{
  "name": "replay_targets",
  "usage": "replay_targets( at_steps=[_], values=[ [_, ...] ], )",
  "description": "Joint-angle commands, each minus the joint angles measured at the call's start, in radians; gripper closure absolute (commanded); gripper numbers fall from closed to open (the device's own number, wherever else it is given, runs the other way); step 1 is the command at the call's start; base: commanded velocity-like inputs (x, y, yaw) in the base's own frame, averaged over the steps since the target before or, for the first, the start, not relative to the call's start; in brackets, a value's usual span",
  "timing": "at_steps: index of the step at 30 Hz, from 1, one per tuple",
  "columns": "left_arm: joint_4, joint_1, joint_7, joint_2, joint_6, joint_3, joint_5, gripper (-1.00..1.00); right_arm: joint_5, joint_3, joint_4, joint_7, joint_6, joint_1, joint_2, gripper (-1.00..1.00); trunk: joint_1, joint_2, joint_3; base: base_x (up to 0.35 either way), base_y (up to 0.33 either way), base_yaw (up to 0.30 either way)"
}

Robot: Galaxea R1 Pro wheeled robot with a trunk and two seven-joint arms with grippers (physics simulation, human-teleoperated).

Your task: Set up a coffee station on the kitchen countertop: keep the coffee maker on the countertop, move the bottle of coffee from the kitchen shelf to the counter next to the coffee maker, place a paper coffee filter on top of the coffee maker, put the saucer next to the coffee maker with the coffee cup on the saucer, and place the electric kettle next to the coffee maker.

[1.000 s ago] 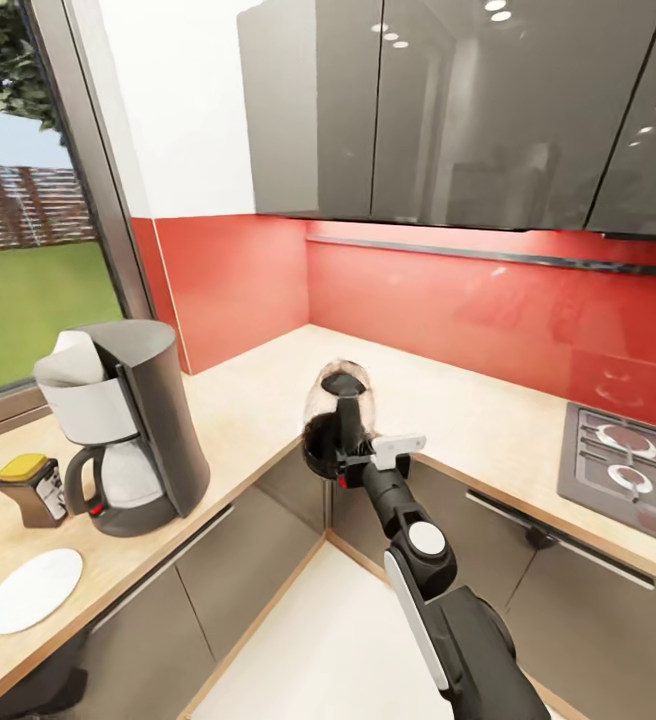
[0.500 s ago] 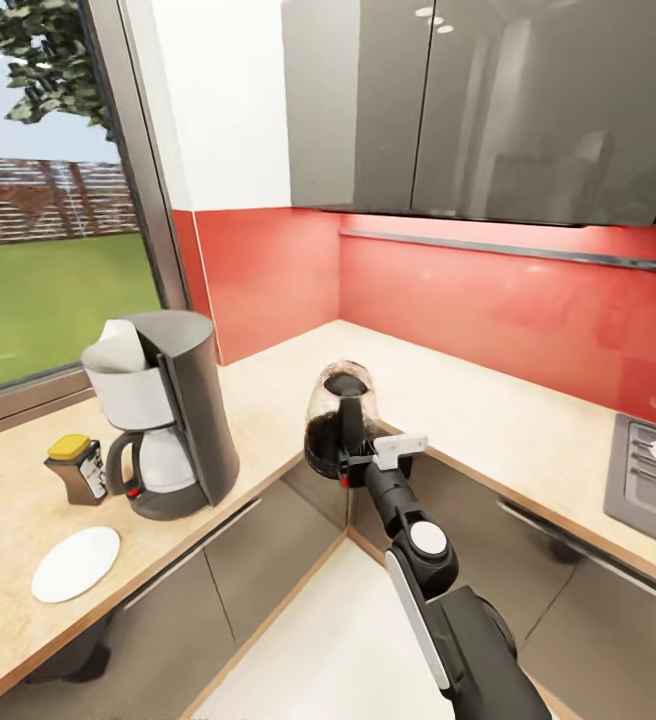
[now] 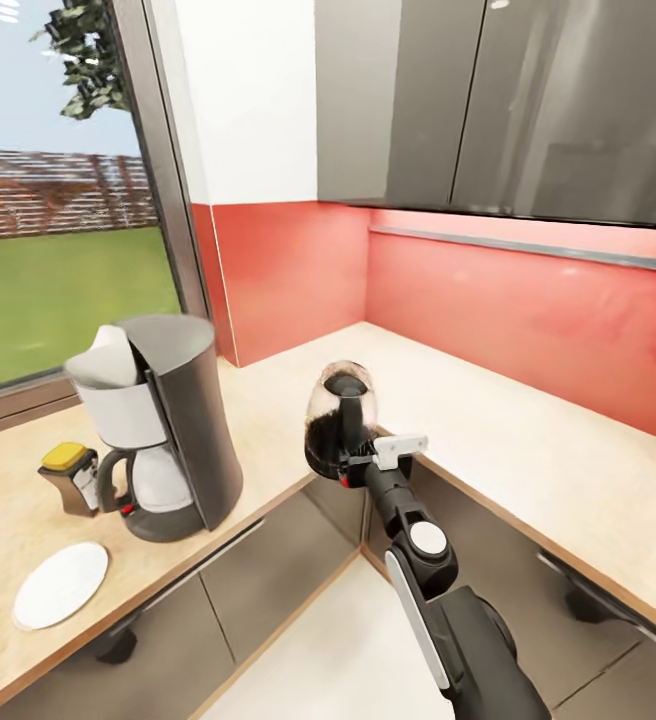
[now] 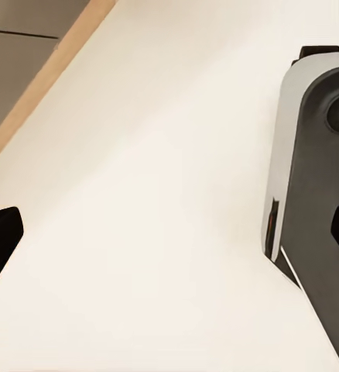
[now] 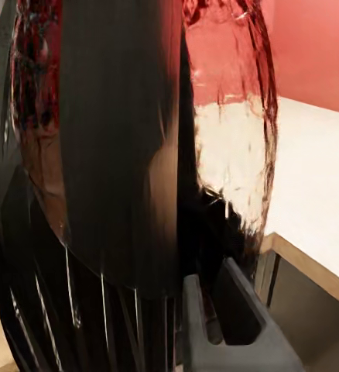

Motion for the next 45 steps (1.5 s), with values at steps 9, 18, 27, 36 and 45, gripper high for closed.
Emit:
replay_targets(
  at_steps=[9, 18, 27, 36, 45],
  values=[
    [0.001, 0.0, 0.002, -0.001, -0.003, -0.008, 0.009, -1.0, 0.005, 0.003, -0.002, -0.005, 0.007, -0.001, 0.0, 1.0, 0.001, -0.002, -0.012, 0.029, -0.263, 0.205],
    [0.0, -0.001, 0.002, -0.001, -0.004, -0.008, 0.009, -1.0, 0.005, 0.003, -0.001, -0.005, 0.007, -0.001, 0.0, 1.0, 0.001, -0.002, -0.022, 0.0, -0.064, 0.205],
    [0.001, -0.001, 0.002, -0.001, -0.005, -0.008, 0.009, -1.0, 0.005, 0.003, -0.001, -0.006, 0.007, -0.001, 0.0, 1.0, 0.001, -0.002, -0.031, 0.069, 0.0, 0.184],
    [0.001, 0.0, 0.002, -0.001, -0.005, -0.008, 0.009, -1.0, 0.007, 0.005, 0.001, -0.004, 0.007, -0.001, -0.003, 1.0, 0.001, -0.002, -0.031, 0.1, 0.0, 0.014],
    [0.001, 0.0, 0.002, -0.001, -0.005, -0.008, 0.009, -1.0, 0.007, 0.01, 0.014, -0.003, 0.005, -0.001, -0.003, 1.0, 0.001, -0.002, -0.031, 0.072, 0.027, 0.0]
  ],
)
